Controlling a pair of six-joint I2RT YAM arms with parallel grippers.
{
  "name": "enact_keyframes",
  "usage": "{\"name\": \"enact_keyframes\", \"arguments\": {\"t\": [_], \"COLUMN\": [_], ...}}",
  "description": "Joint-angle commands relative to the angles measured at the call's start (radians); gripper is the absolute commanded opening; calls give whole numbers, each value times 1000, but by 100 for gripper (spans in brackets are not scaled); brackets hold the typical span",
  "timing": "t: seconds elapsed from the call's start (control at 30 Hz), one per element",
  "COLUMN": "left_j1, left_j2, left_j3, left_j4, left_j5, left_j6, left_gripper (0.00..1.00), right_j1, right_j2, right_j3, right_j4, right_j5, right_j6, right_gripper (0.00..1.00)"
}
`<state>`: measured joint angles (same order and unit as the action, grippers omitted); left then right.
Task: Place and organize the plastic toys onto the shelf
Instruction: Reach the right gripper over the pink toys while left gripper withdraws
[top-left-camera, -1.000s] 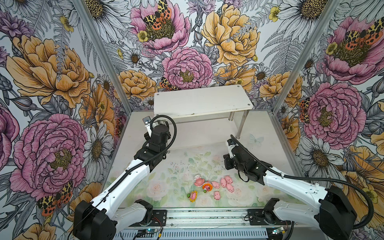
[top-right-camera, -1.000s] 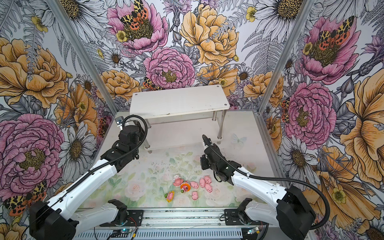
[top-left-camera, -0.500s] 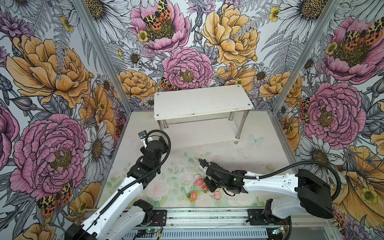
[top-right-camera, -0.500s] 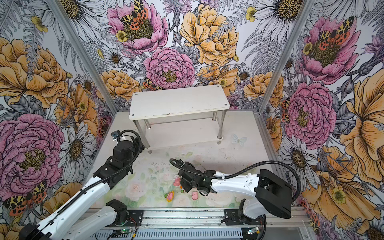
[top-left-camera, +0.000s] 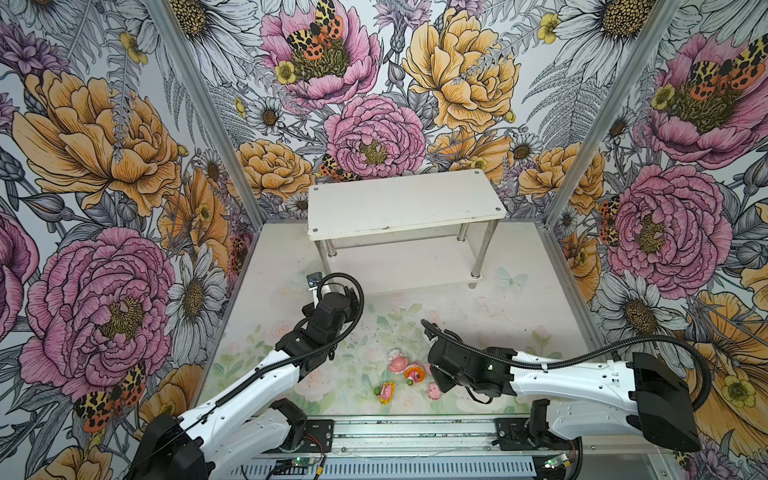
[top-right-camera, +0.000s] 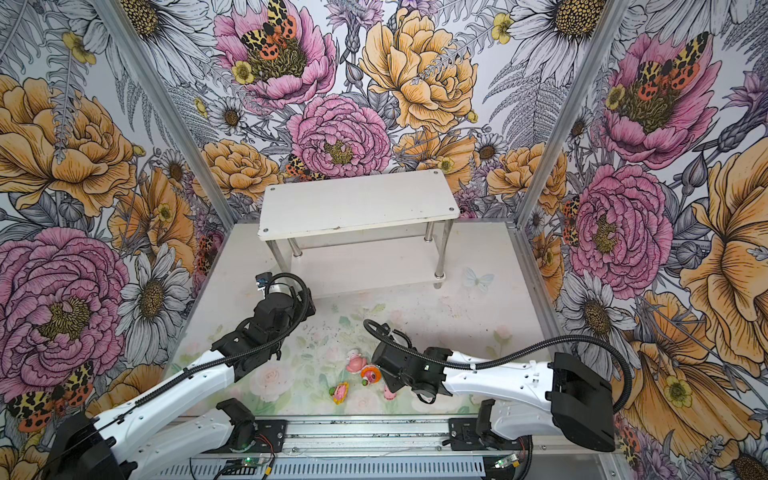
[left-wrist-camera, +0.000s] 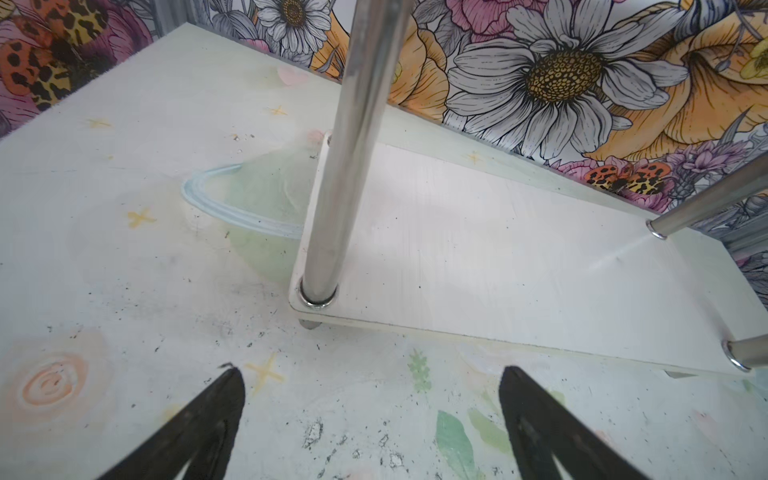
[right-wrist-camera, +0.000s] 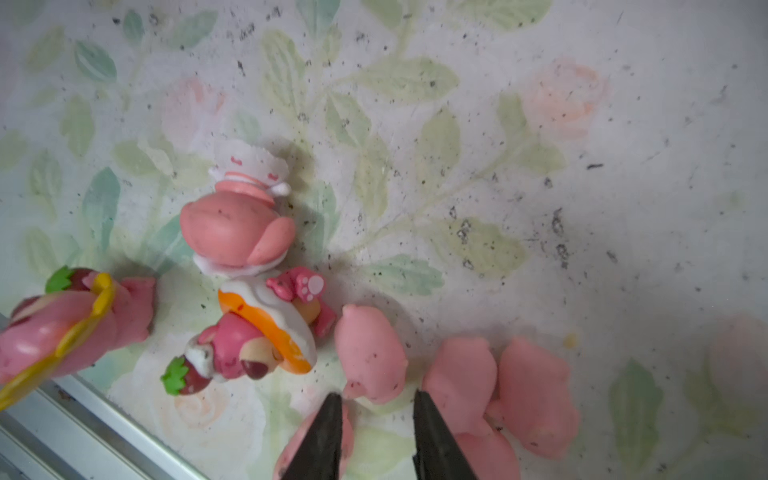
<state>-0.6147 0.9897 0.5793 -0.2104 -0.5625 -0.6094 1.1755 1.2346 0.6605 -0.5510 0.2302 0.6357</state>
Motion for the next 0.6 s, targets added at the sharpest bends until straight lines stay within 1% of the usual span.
{"name": "enact_keyframes", "arguments": {"t": [0.0, 0.17, 0.33, 0.47, 0.57], "left_j1": [-10, -37, -49, -55, -56], "left_j2": [49, 154, 242, 265, 271], "left_j3": [12, 66, 122, 135, 142], "left_j4": [97, 137, 135, 136, 140], "left_j5": [42, 59, 82, 73, 57], "left_j6": [-34, -29, -26, -39, -42], "left_gripper": [97, 97, 96, 97, 97], "right_j1": [20, 45, 65, 66, 65], "right_j2": [0, 53, 112, 155, 205], "right_j3": [-18, 27, 68, 90, 127], "right_j4": [-30, 11, 86, 130, 141], "right_j5": [-10, -9, -57, -65, -40], "right_j6": [40, -40, -107, -136, -153], "right_gripper": [35, 43, 45, 47, 49]}}
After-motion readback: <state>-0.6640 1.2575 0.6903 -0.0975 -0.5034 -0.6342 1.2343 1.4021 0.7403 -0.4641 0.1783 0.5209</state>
